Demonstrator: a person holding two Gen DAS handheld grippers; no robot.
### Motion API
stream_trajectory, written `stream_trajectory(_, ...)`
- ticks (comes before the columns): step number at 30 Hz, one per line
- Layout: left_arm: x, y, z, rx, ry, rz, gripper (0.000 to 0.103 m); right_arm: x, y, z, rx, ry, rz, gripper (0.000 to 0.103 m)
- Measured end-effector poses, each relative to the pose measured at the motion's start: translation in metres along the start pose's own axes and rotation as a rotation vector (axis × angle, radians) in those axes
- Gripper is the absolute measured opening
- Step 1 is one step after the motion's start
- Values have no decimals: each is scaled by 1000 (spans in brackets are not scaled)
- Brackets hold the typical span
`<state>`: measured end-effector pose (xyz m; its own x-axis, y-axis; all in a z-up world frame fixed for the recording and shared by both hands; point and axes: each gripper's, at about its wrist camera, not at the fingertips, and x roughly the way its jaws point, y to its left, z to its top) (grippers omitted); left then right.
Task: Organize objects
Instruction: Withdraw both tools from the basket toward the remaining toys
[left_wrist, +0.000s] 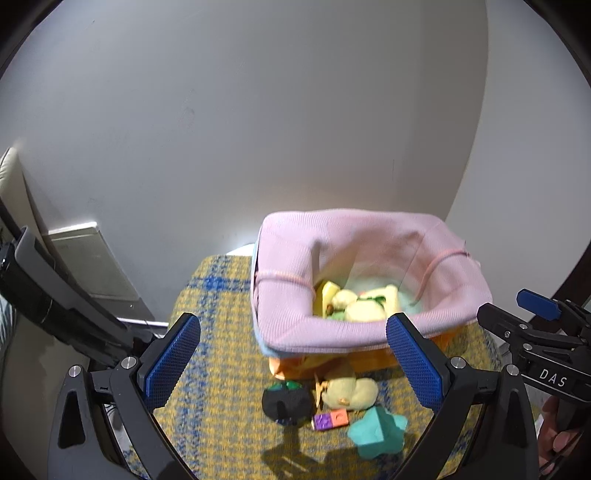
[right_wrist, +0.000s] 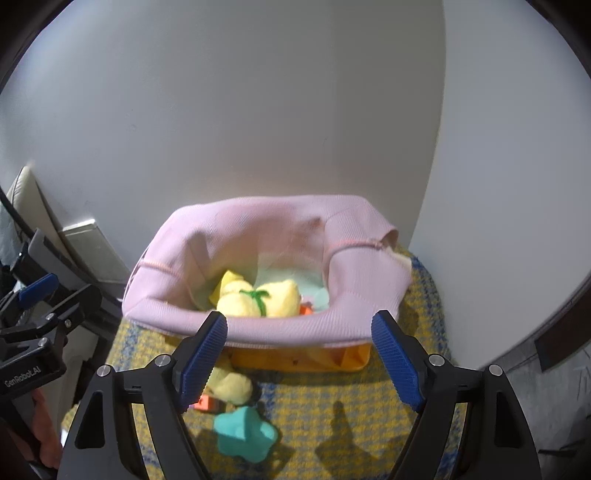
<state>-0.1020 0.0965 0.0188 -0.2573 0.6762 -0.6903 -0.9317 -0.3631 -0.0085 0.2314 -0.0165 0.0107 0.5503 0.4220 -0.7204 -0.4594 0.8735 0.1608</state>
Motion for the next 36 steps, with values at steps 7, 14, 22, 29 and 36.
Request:
stream_trajectory(7, -6, 5, -25, 5, 18, 11, 103, 1, 10, -23, 0, 26, 17, 81)
stream_trajectory(14, -3, 12, -53, -5, 53, 29, 103, 9, 16, -50, 16, 60, 21, 81)
stream_trajectory(22, 2, 21, -81, -11, 83, 50, 103, 20, 24, -76, 11, 93, 15, 82)
stream_trajectory(29, 9, 28, -103, 2, 100, 86, 103, 35, 32, -97, 6, 120, 6, 87)
stream_trajectory(36, 25, 36, -131, -23, 144, 106, 103, 55, 40, -117, 3, 158, 0, 89)
